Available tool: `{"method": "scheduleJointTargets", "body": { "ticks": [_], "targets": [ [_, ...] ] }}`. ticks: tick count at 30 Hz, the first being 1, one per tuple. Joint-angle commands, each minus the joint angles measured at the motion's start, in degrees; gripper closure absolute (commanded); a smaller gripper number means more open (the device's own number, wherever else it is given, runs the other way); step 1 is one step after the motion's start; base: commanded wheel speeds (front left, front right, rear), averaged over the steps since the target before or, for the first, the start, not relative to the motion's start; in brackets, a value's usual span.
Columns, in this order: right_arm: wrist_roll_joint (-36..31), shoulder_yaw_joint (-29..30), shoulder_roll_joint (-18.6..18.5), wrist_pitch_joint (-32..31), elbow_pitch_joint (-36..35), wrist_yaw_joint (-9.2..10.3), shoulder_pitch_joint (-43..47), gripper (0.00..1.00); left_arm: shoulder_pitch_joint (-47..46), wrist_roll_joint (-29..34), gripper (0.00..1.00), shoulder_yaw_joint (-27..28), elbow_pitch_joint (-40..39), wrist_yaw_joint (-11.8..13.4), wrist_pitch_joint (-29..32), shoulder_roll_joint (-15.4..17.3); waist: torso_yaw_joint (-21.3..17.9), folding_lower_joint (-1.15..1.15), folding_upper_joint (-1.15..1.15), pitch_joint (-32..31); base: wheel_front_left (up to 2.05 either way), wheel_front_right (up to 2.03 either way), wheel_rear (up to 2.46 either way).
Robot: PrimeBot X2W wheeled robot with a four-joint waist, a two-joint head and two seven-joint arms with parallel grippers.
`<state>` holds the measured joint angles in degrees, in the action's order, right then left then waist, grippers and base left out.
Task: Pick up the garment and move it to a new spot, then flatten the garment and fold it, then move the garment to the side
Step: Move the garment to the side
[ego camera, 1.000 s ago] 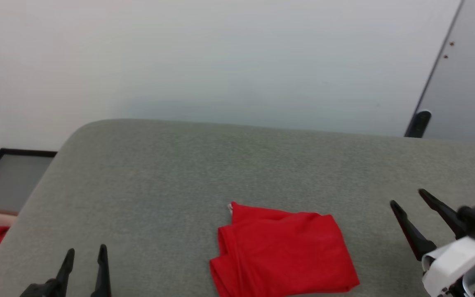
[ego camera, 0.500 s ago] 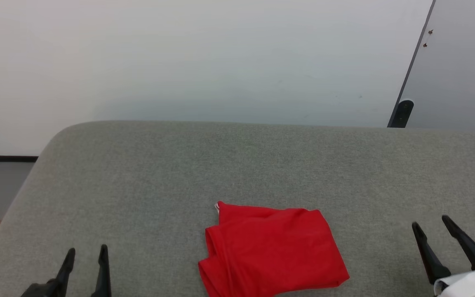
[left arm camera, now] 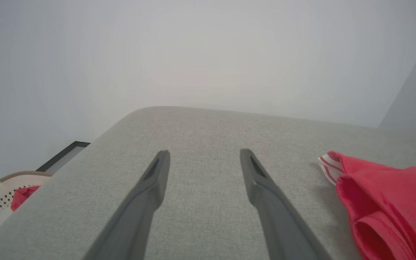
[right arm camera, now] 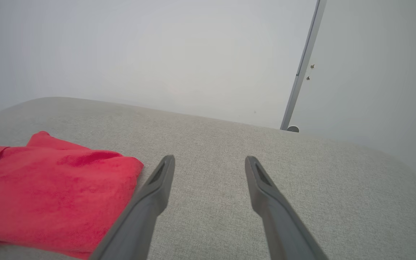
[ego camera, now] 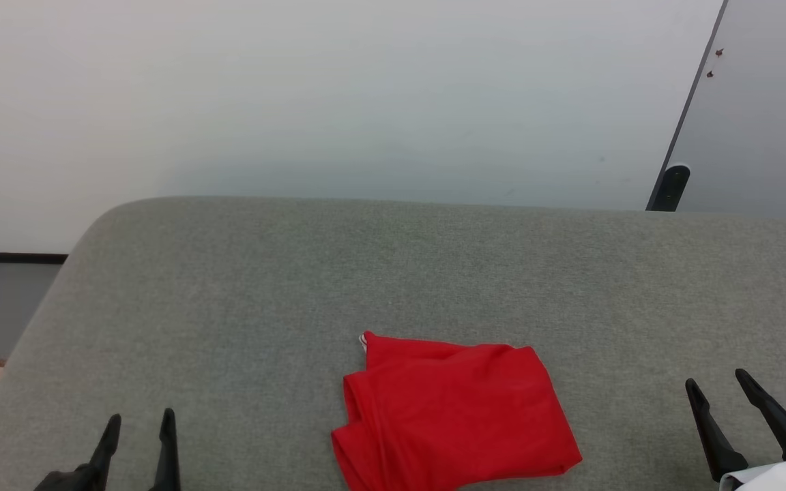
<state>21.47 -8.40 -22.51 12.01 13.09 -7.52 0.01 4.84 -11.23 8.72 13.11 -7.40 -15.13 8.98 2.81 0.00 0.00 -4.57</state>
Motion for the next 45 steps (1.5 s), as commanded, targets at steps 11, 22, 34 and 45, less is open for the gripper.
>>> {"method": "scheduleJointTargets", "body": {
  "ticks": [11,22,34,45],
  "targets": [
    [0.3,-3.0,0.9,-1.8,-0.4,0.07,-1.2,0.0,-1.0,-0.1,0.0,0.2,0.3,-0.1,0.0,0.9,4.5,0.0,0.0,-0.3,0.0,0.0,0.0],
    [0.6,-5.3,1.4,-2.8,0.6,0.08,-2.6,0.0,-0.8,0.0,0.0,0.6,0.0,-0.1,0.0,1.2,8.9,0.0,0.0,-1.0,0.0,0.0,0.0],
    [5.2,-8.2,-1.3,-14.7,1.7,0.08,-5.5,0.0,-1.8,-0.8,0.0,-2.0,0.7,-0.1,0.0,1.1,10.5,0.0,0.0,0.4,0.0,0.0,0.0],
    [10.5,-10.0,-2.5,-27.0,3.9,0.08,-8.2,0.0,-5.4,-1.4,0.0,-6.3,1.7,-0.1,0.0,0.5,13.3,0.0,0.0,6.1,0.0,0.0,0.0]
  ]
}}
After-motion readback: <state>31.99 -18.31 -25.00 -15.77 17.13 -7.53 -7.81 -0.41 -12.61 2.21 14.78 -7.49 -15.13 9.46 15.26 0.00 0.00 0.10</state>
